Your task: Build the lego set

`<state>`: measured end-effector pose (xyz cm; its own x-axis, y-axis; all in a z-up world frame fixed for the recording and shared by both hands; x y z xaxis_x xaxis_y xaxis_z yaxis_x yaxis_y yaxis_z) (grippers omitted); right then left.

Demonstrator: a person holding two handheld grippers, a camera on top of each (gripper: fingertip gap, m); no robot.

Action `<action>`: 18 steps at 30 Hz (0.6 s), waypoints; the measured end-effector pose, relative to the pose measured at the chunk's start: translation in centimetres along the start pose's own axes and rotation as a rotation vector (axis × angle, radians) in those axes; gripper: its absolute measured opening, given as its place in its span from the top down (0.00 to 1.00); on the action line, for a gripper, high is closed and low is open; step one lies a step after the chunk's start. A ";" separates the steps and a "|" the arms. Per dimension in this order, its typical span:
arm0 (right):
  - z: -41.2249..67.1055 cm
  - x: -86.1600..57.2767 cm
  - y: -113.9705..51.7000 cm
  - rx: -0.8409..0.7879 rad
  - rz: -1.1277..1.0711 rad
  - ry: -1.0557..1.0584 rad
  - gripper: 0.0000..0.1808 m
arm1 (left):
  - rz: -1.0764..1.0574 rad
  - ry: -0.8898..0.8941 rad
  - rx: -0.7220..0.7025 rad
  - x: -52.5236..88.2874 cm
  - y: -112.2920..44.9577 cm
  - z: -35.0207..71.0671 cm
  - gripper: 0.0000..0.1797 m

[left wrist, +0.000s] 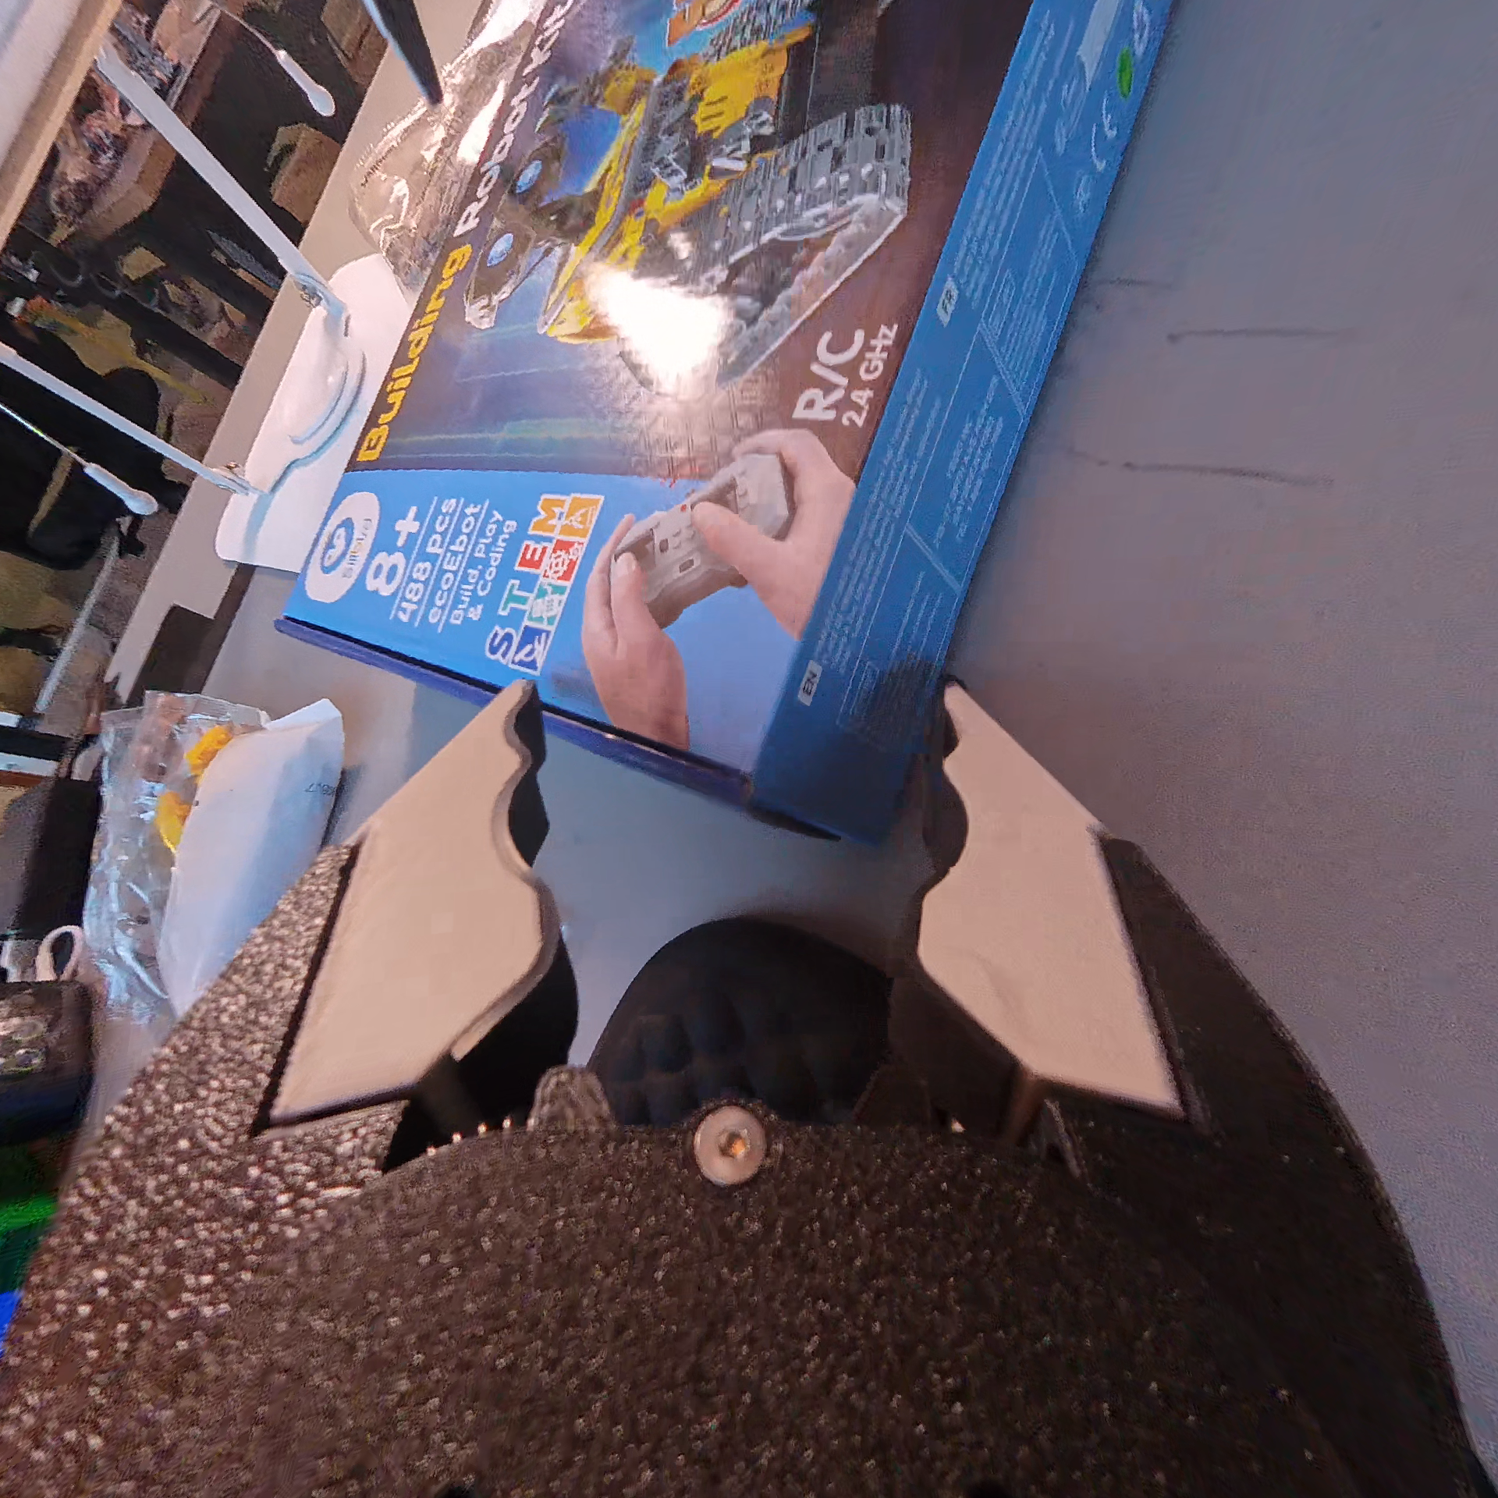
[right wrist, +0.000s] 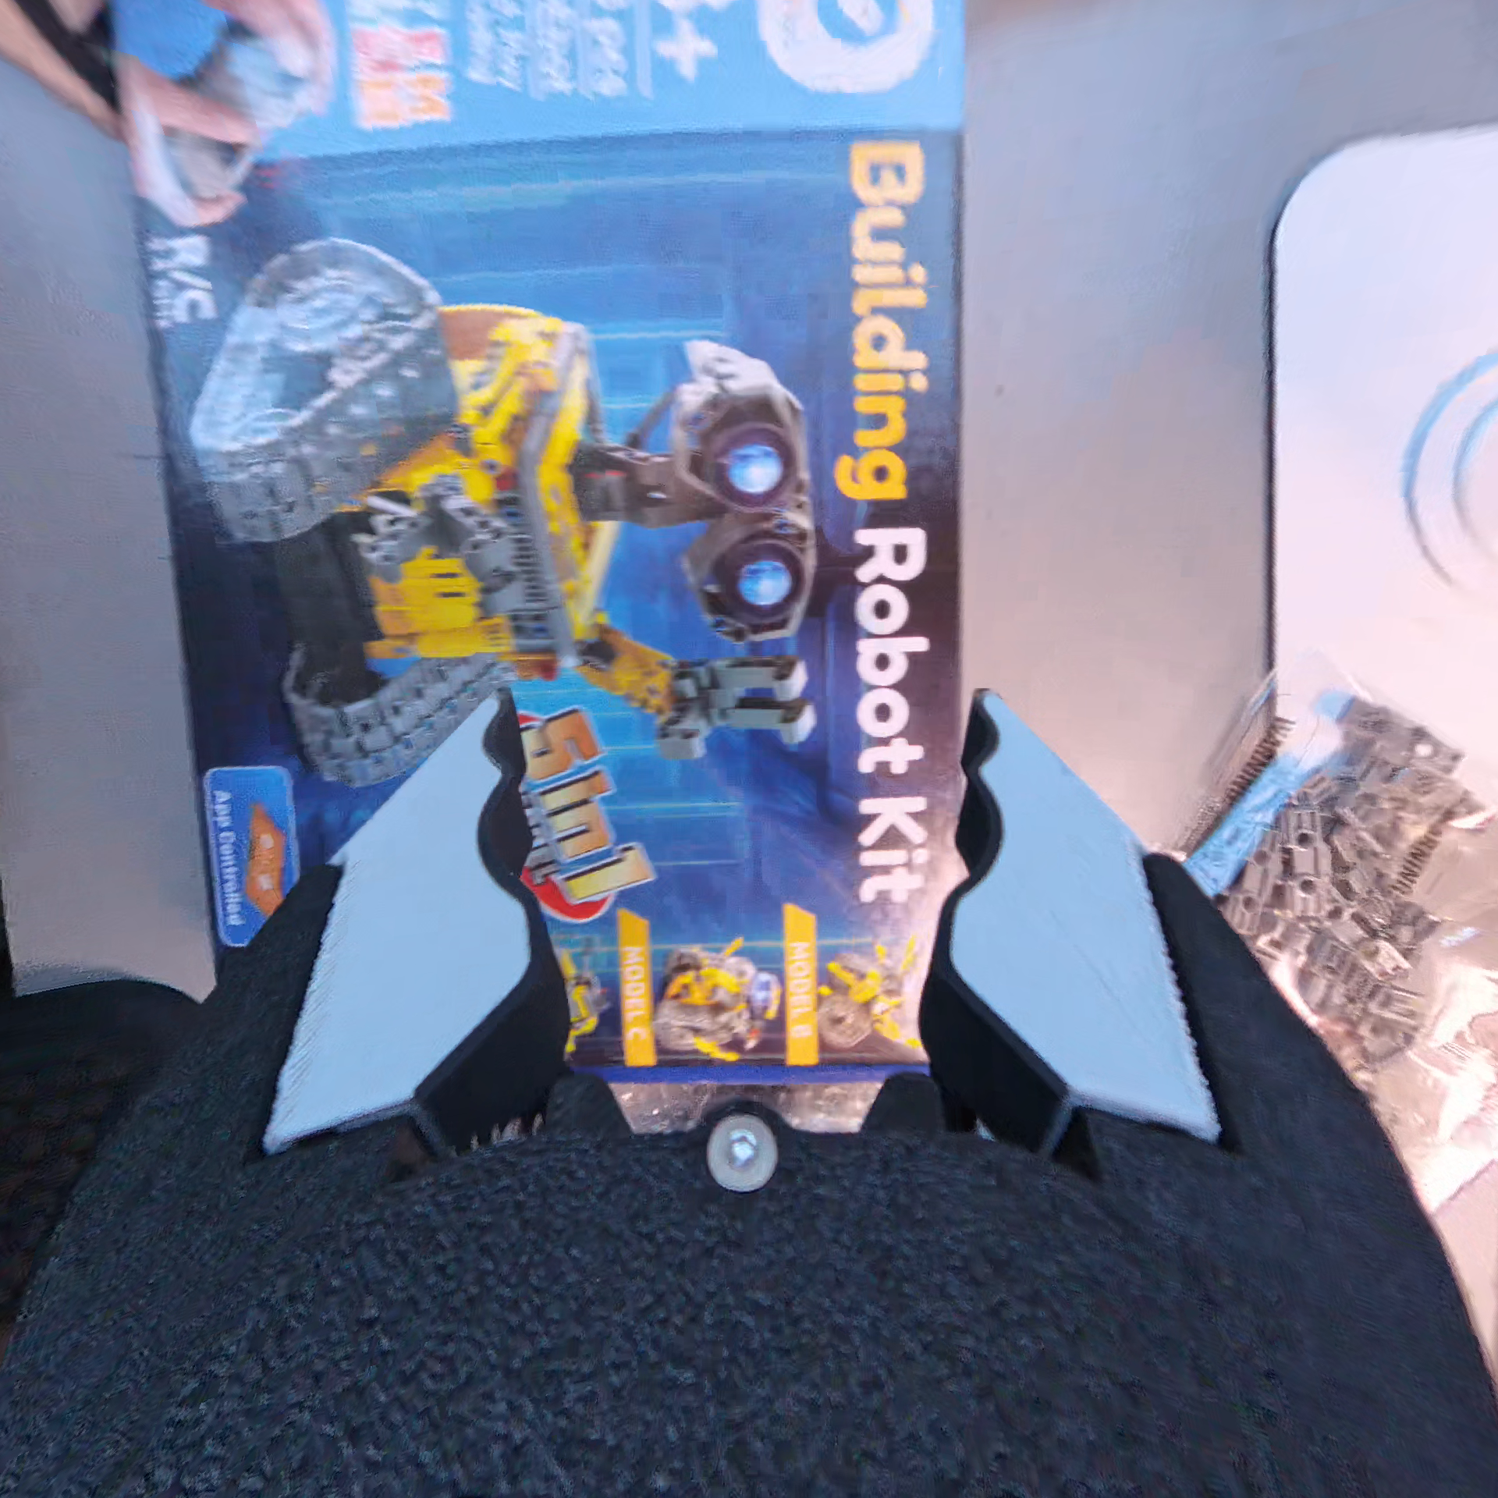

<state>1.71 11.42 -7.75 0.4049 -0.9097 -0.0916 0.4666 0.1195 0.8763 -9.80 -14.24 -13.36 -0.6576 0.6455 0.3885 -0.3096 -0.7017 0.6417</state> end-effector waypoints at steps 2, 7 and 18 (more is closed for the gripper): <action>-0.5 -2.0 -2.2 0.089 0.097 -0.064 0.37 | -0.011 0.038 -0.014 -0.1 -0.3 0.6 0.44; -0.8 -2.1 -5.0 0.198 0.361 -0.087 0.46 | 0.084 0.004 0.057 0.5 -1.9 0.3 0.44; 5.5 -0.4 4.1 0.051 -0.167 0.319 0.57 | 0.490 -0.236 0.224 2.5 -2.6 0.6 0.41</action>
Point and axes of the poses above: each gripper's, where its closed fingertips meet, y back along the fingers, z out of its top, x = y × z across the jaws, the point moved 5 cm from there along y, back along the fingers, and after that the axes turned 9 degrees about -z, right-handed, at the moved point
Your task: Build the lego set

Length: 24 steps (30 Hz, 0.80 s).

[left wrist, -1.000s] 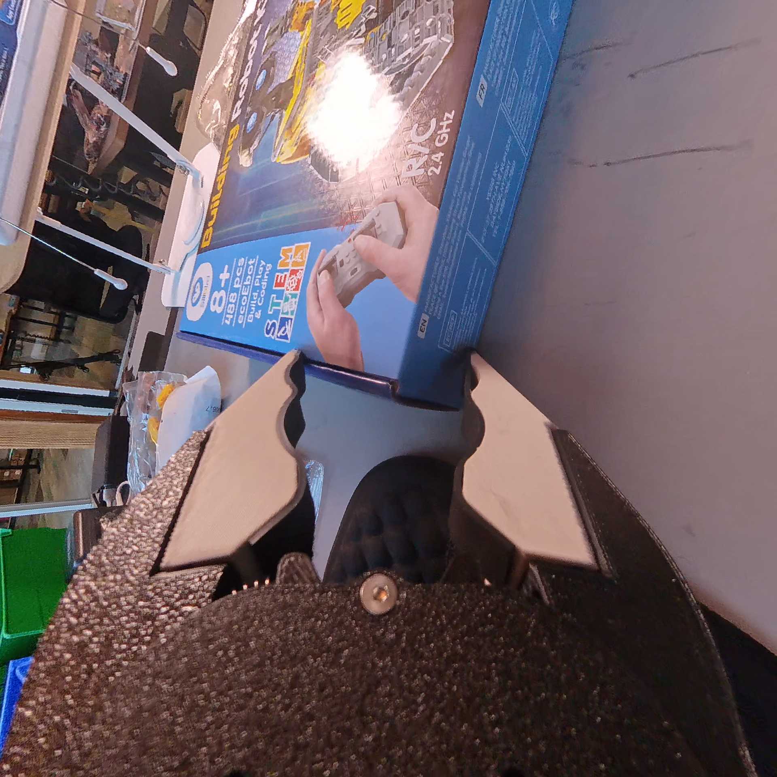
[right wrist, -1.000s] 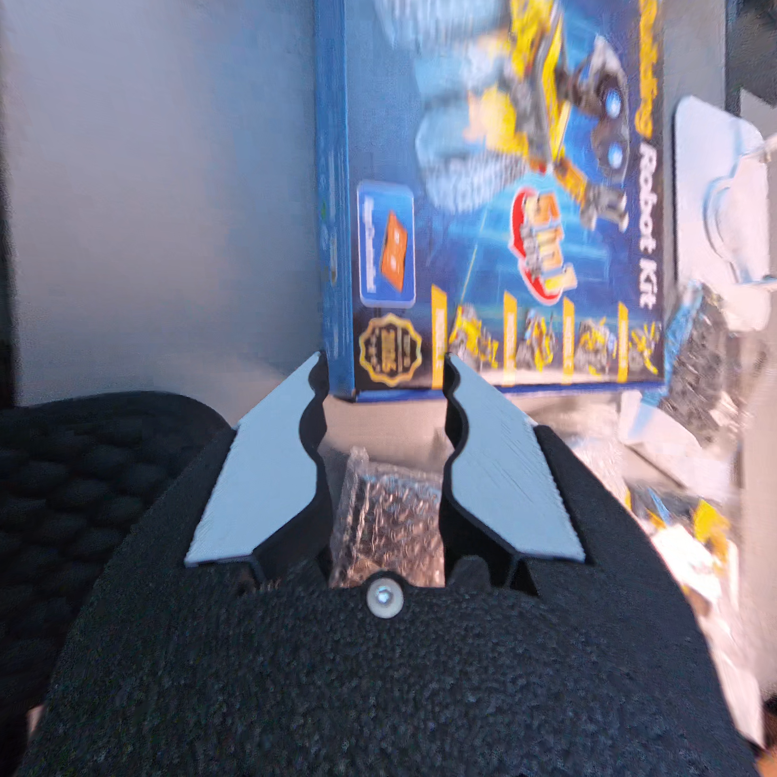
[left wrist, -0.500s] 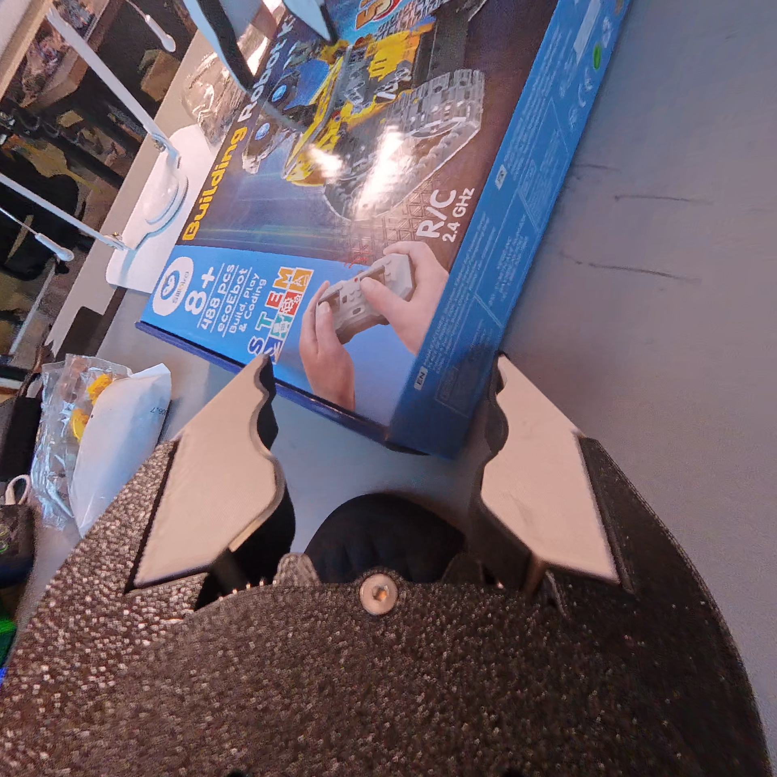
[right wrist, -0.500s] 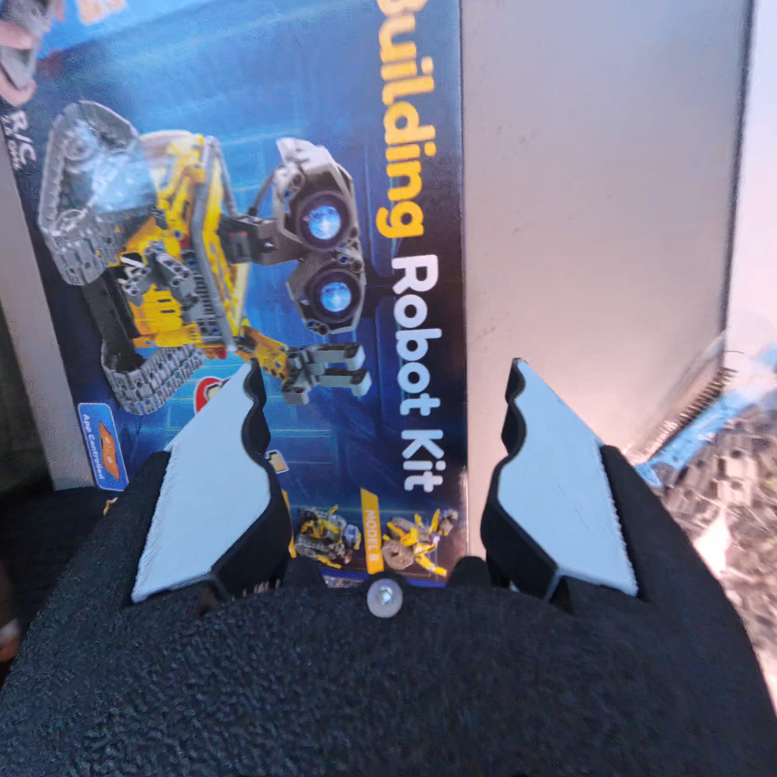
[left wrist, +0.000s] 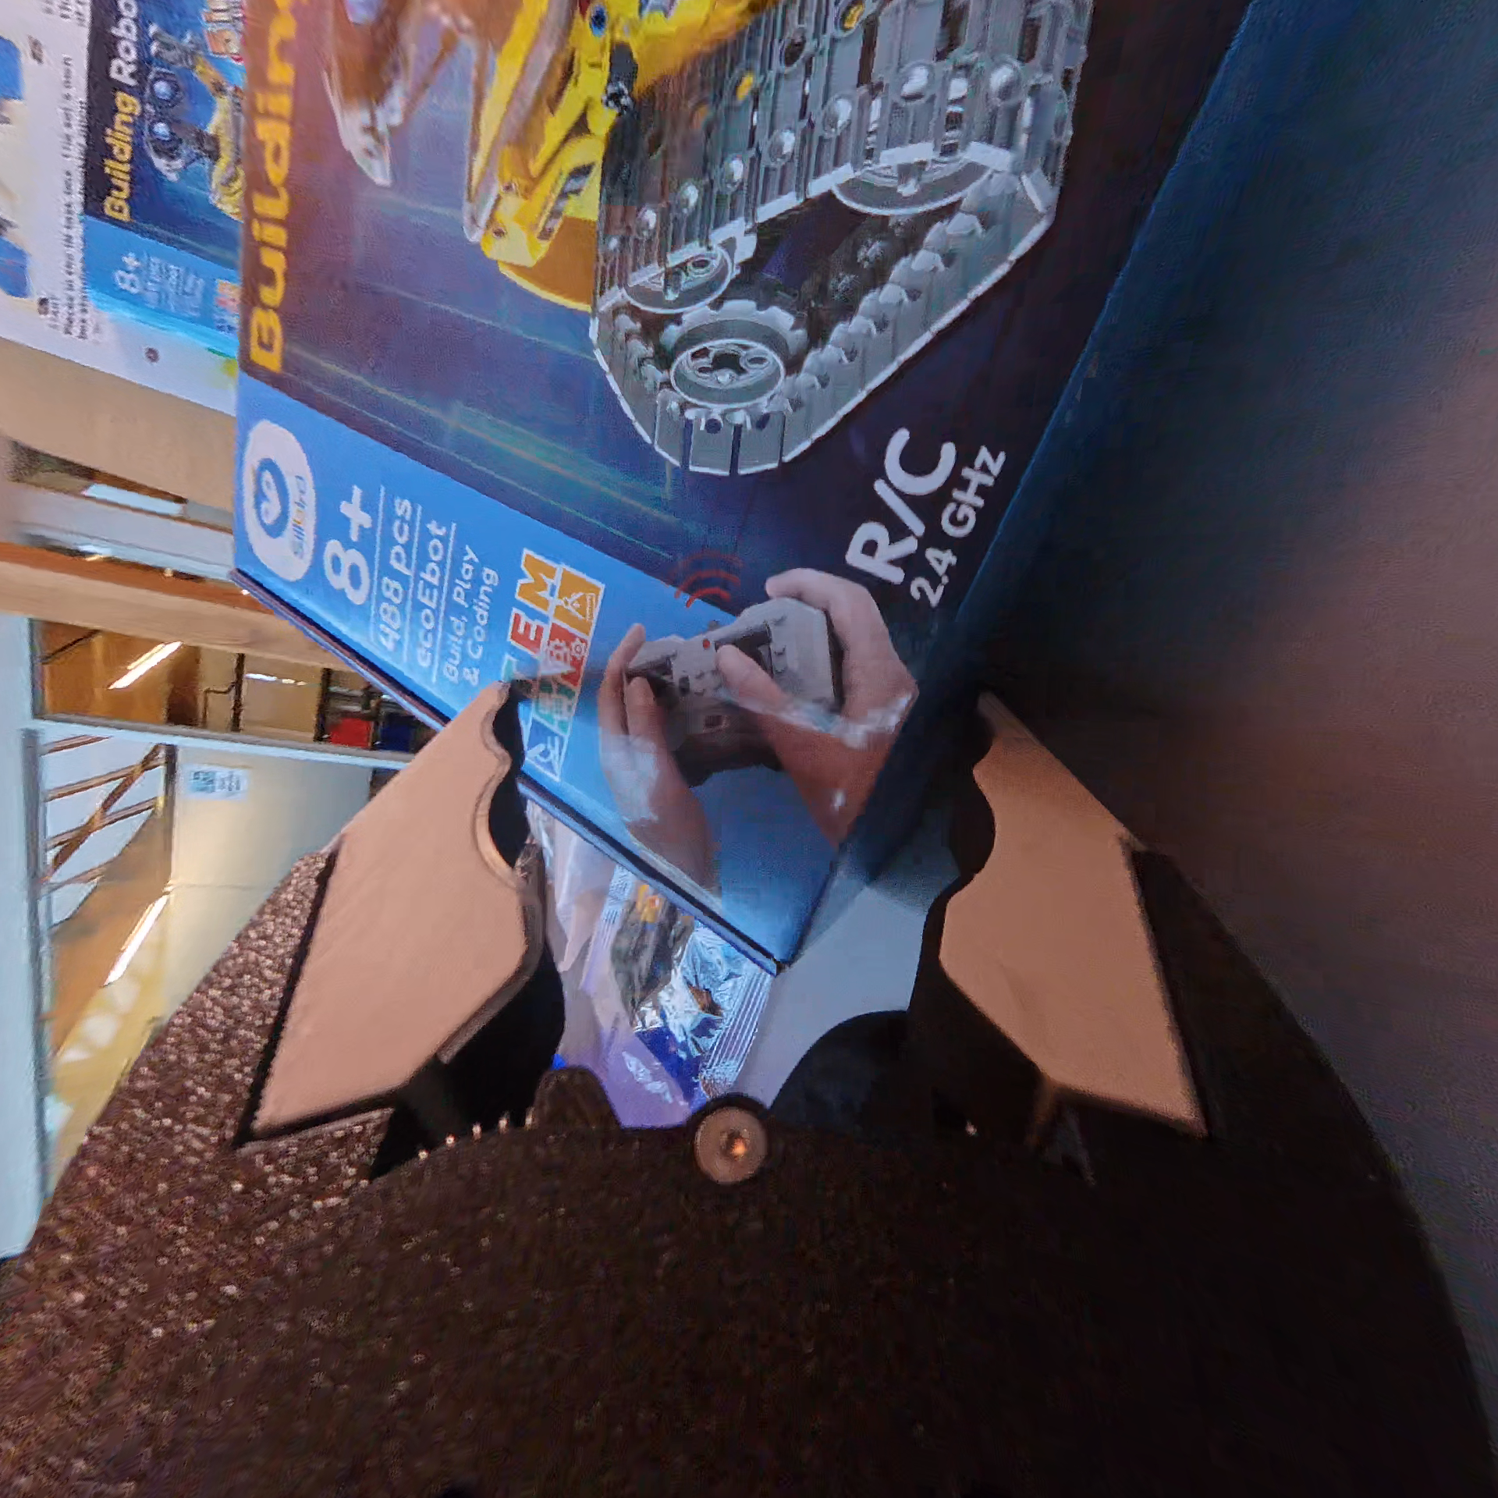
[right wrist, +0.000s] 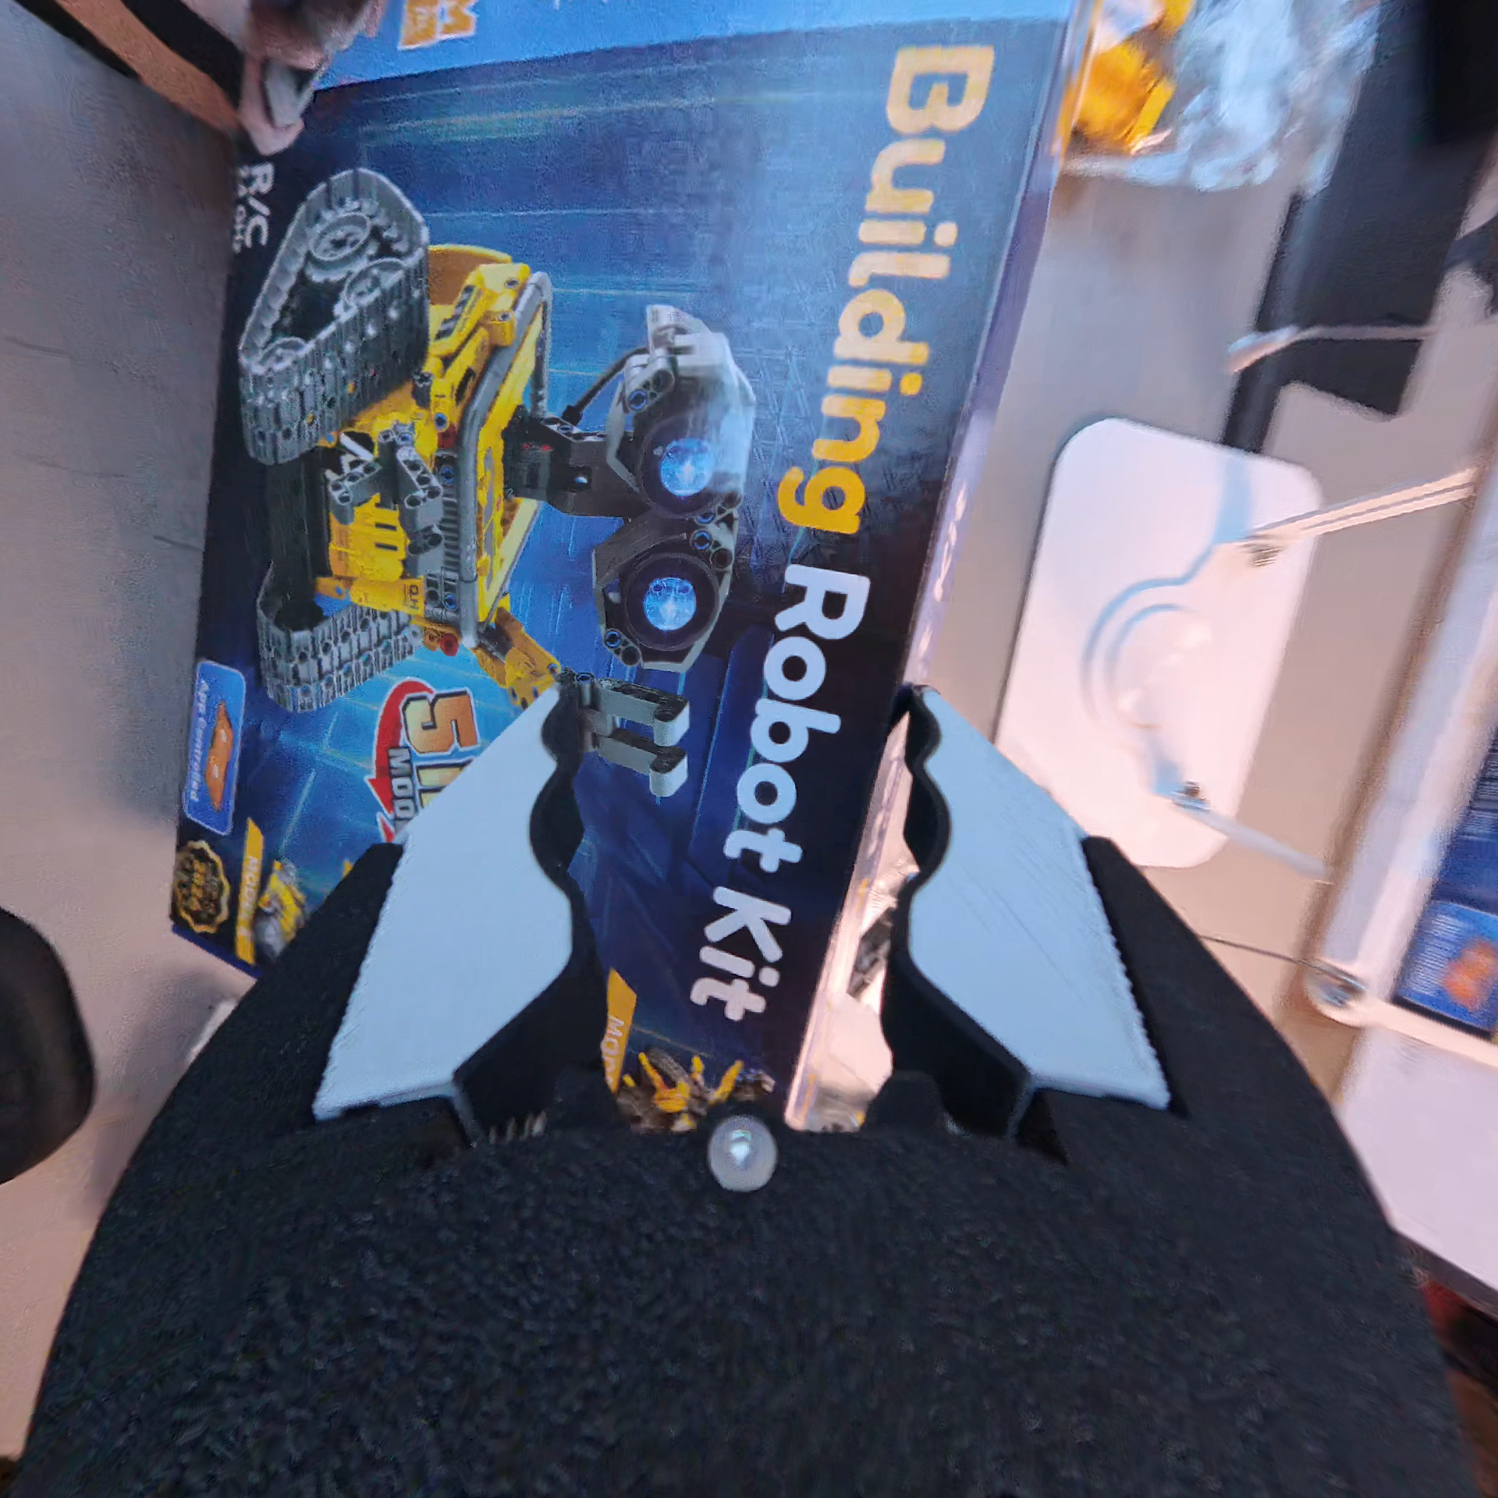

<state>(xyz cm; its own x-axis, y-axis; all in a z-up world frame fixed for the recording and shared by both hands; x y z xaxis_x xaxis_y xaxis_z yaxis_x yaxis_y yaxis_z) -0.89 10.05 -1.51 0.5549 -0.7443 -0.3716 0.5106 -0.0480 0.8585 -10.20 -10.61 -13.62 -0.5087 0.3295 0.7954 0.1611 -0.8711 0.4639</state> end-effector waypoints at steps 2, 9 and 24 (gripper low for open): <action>1.3 1.2 2.3 -0.024 -0.159 0.100 0.69 | -0.003 0.012 0.011 0.1 -0.2 0.0 0.40; 3.5 9.7 5.0 -0.056 -0.339 0.219 0.71 | -0.068 -0.048 0.006 -2.1 0.6 0.3 0.61; -11.4 4.6 -3.5 0.008 0.318 -0.577 0.37 | -0.559 0.023 -0.214 -0.6 0.9 4.0 0.41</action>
Point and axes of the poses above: each gripper's, where its closed fingertips meet, y back along the fingers, z out of its top, x = y × z across the jaws, the point moved 5 cm from there along y, back along the fingers, and after that the axes turned 9 degrees about -z, right-handed, at the moved point
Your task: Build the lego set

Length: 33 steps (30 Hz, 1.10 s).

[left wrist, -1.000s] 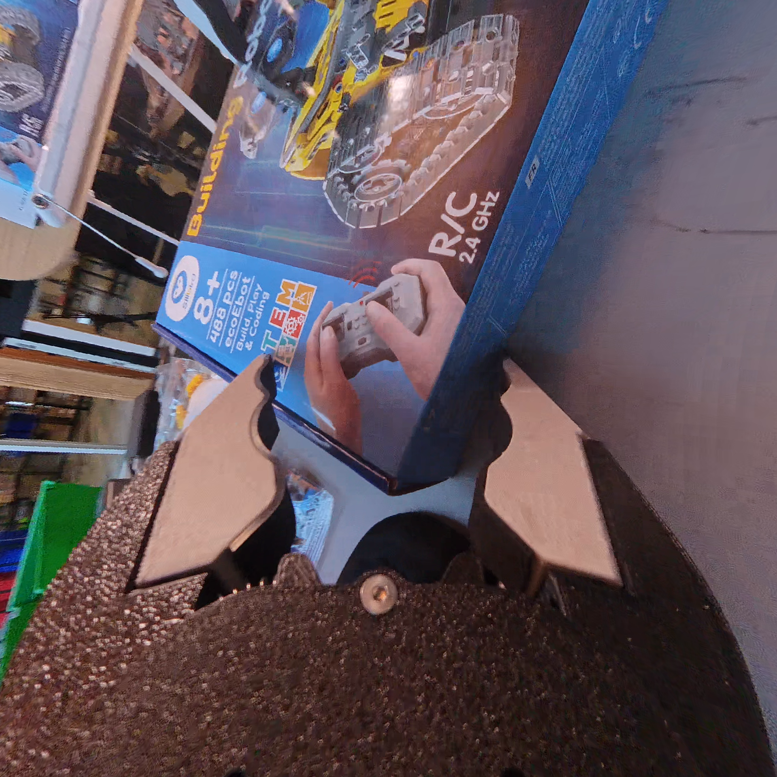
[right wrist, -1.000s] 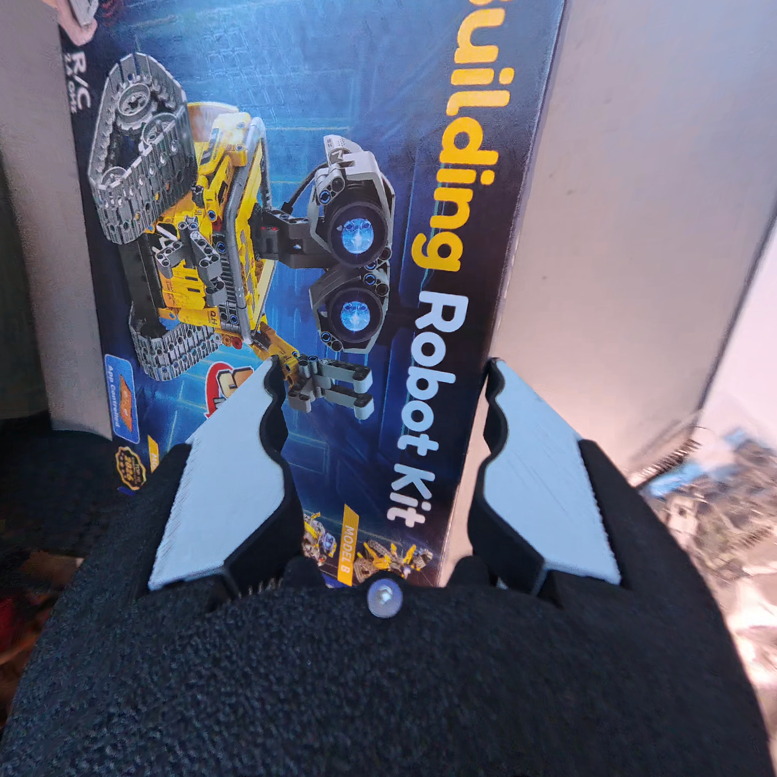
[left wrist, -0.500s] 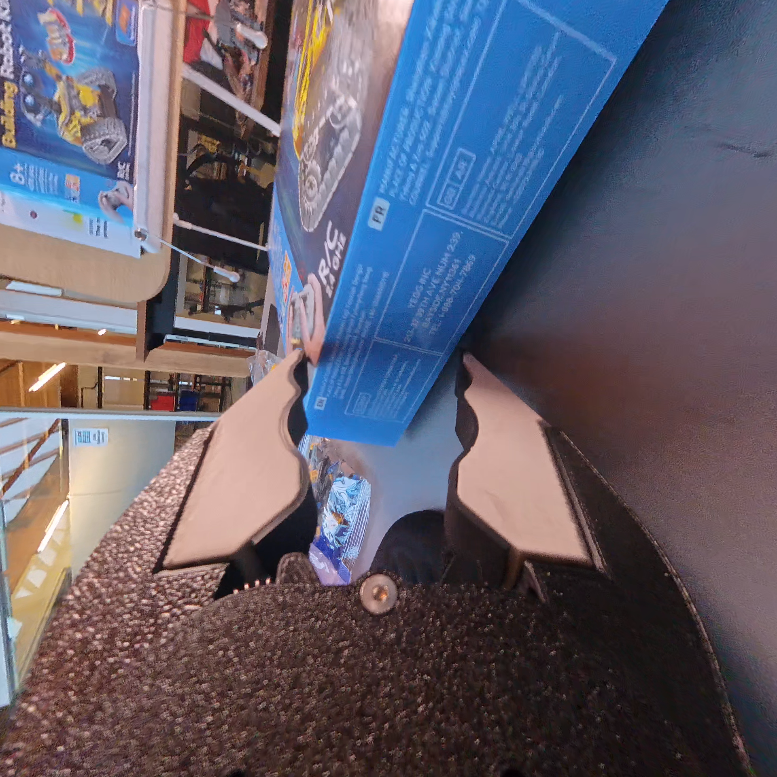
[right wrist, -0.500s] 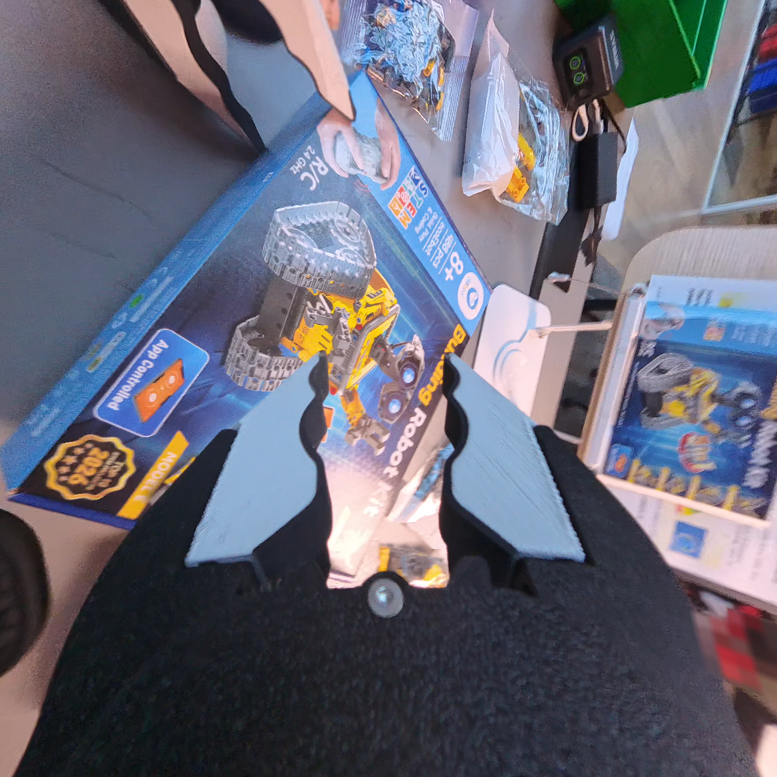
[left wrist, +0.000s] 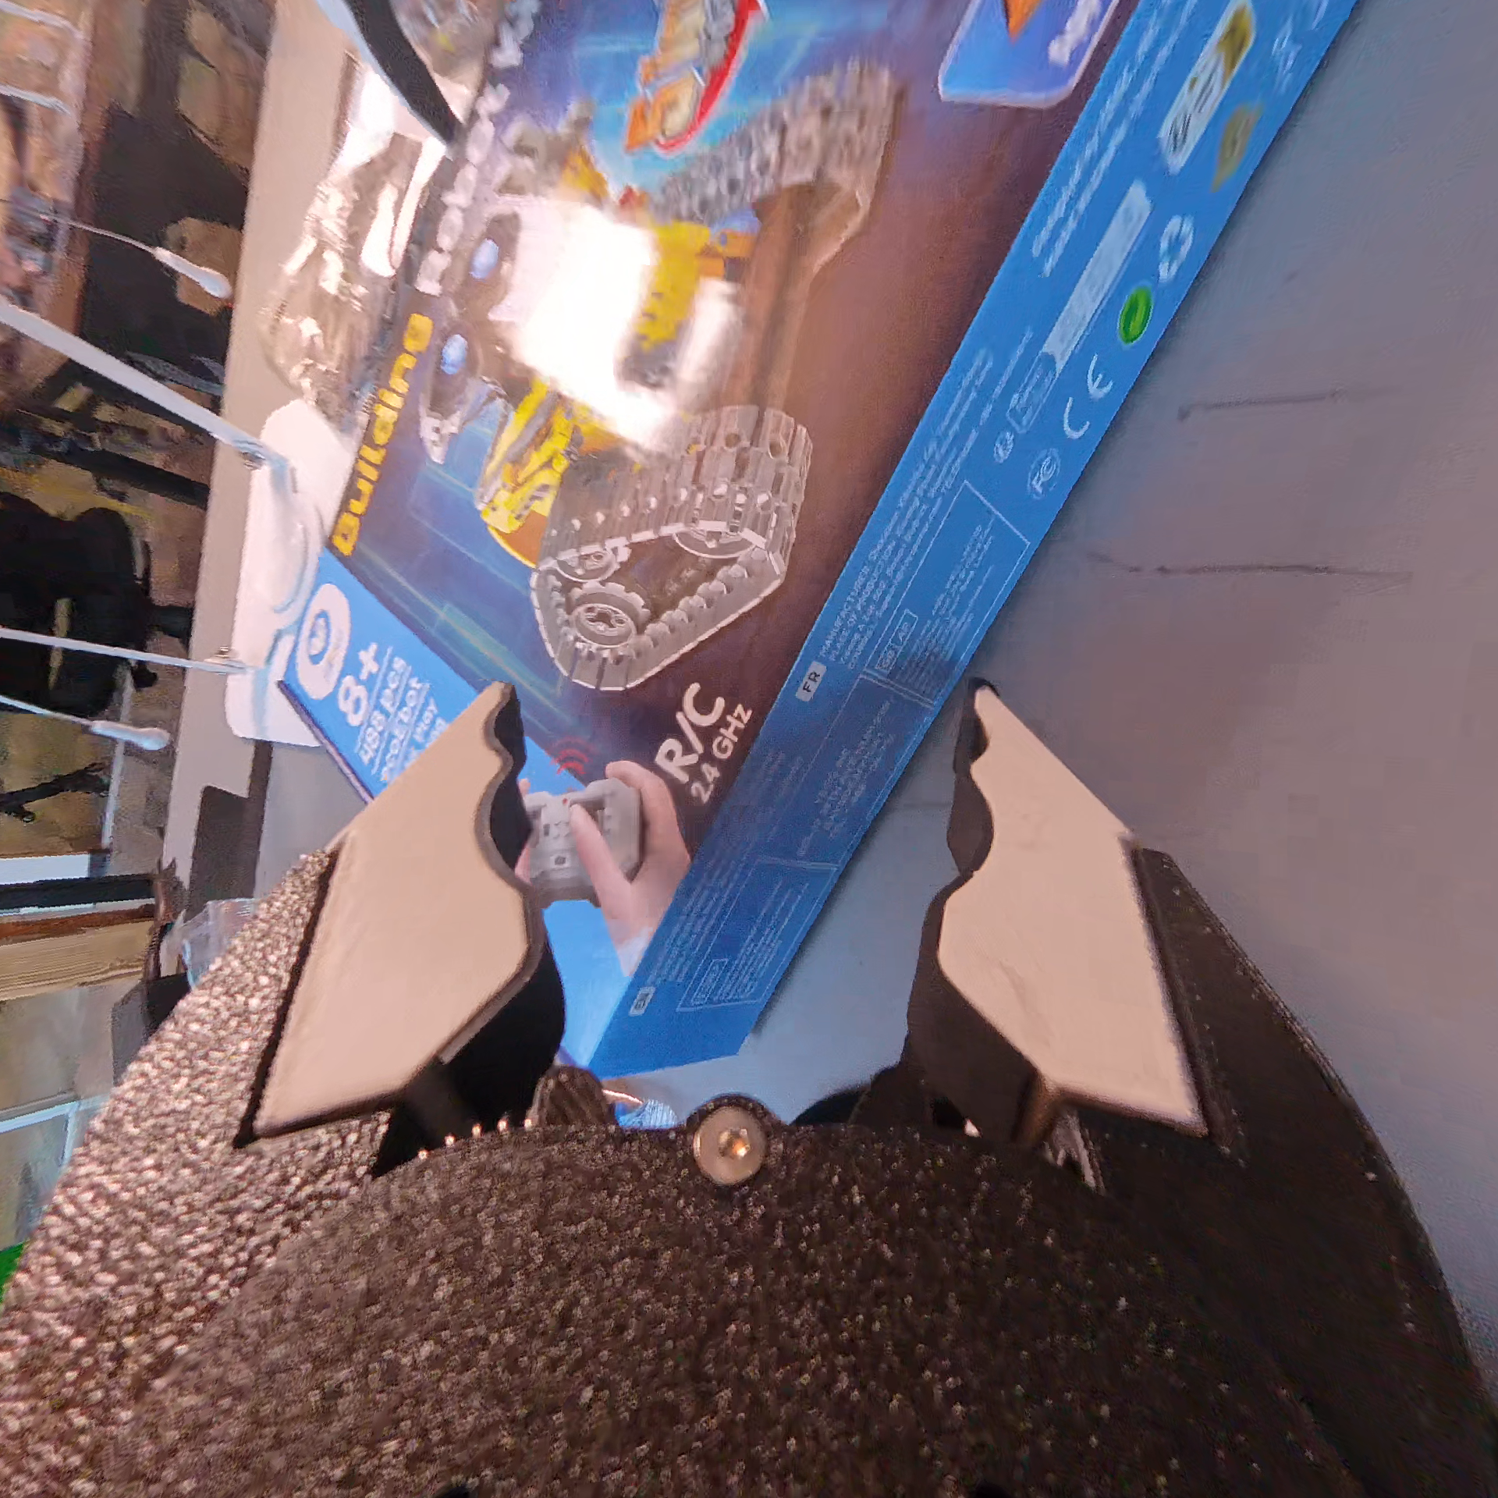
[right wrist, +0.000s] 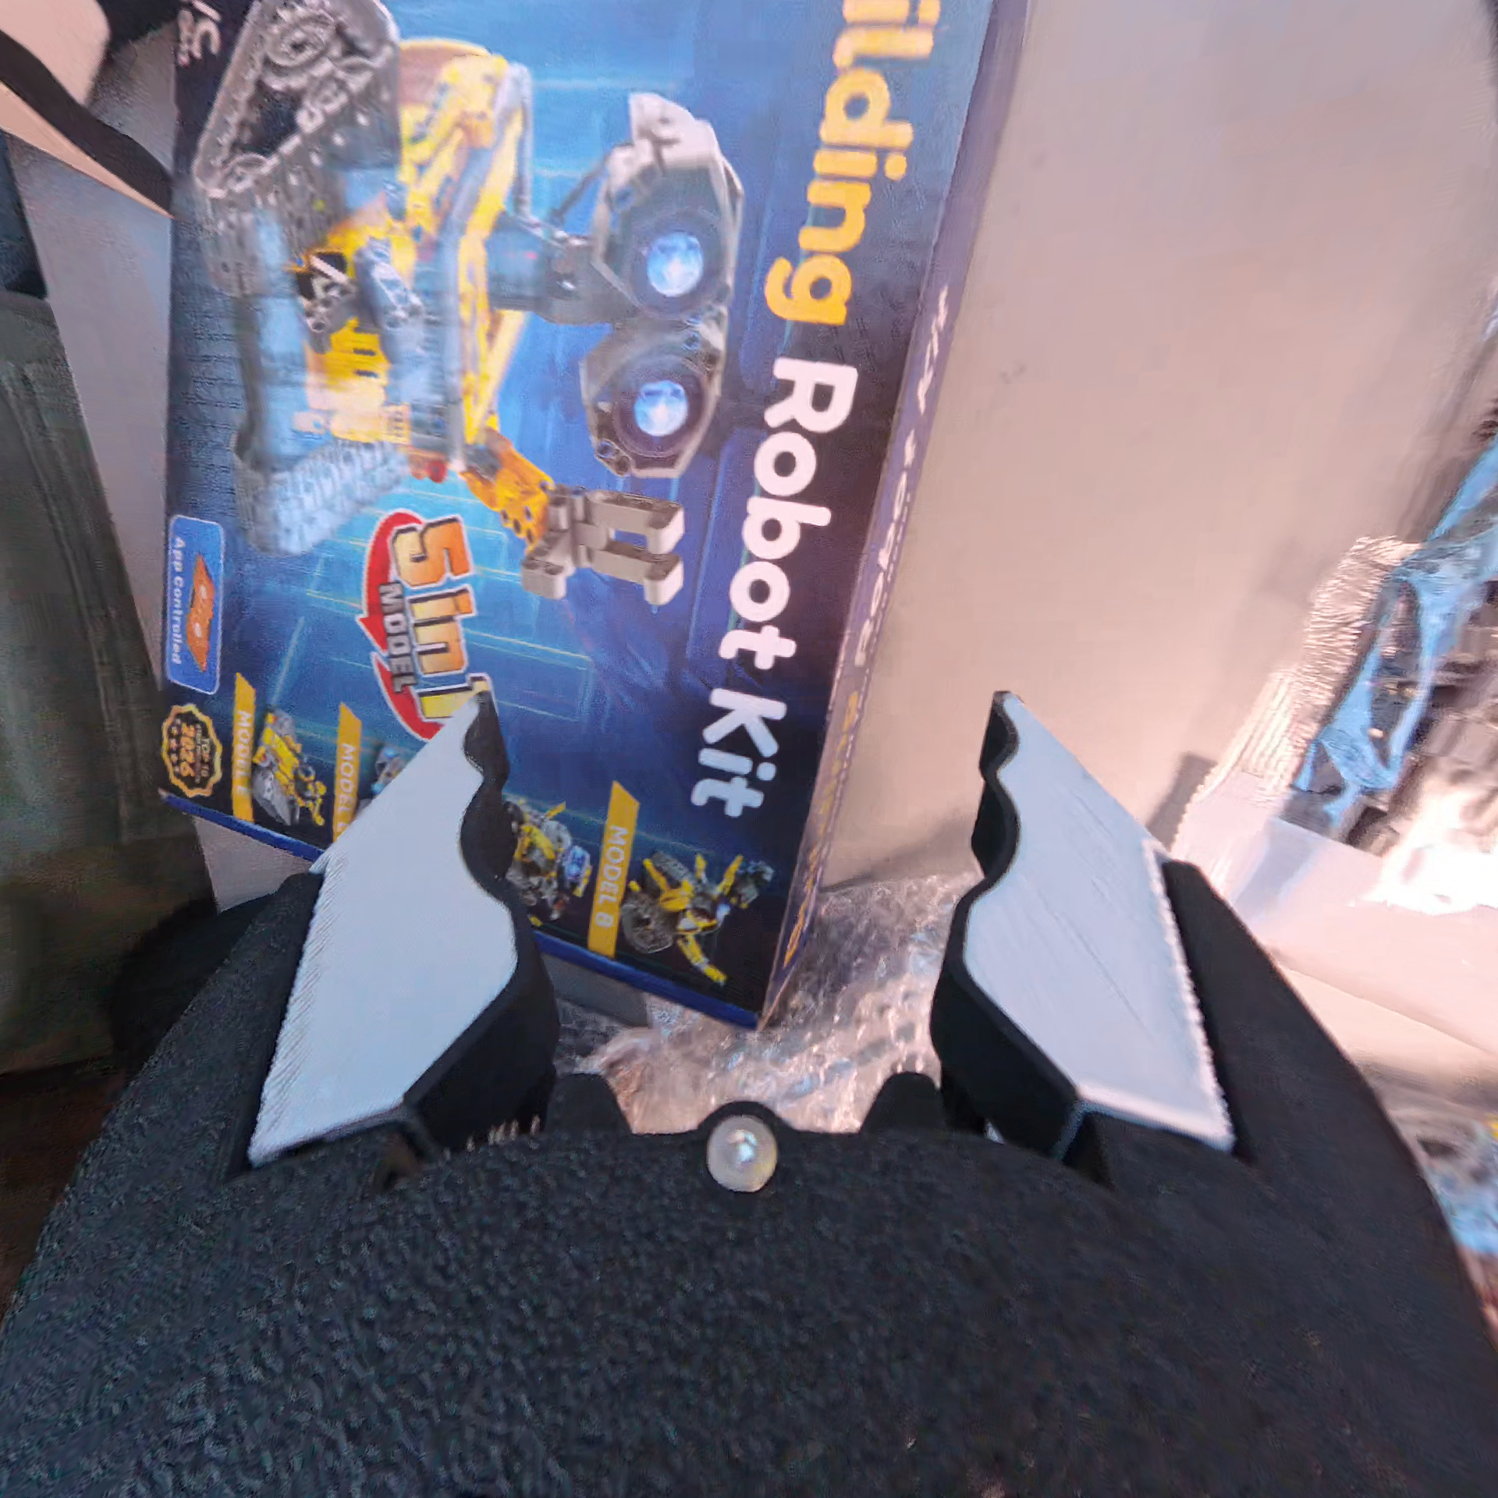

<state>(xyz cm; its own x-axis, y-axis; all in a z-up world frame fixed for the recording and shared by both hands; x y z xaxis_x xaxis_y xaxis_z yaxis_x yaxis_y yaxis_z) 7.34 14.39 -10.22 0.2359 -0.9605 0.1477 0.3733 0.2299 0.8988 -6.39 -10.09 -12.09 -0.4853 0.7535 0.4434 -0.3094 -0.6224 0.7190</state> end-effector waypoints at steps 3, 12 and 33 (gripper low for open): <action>-0.1 0.0 -2.7 0.096 0.153 0.011 0.40 | -0.001 -0.051 0.061 -0.1 -2.0 -0.7 0.44; 1.1 -0.7 -4.1 0.185 0.398 -0.029 0.48 | 0.296 -0.267 0.029 -2.6 -2.3 -0.2 0.64; 8.5 4.7 7.8 0.054 -0.051 0.360 0.59 | 0.367 -0.266 0.095 -3.3 -1.2 1.0 0.77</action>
Point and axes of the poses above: each gripper's, where its closed fingertips meet, y back along the fingers, z out of its top, x = y × z across the jaws, the point moved 5 cm from there along y, back along the fingers, and after that the axes turned 9 degrees about -z, right-handed, at the moved point
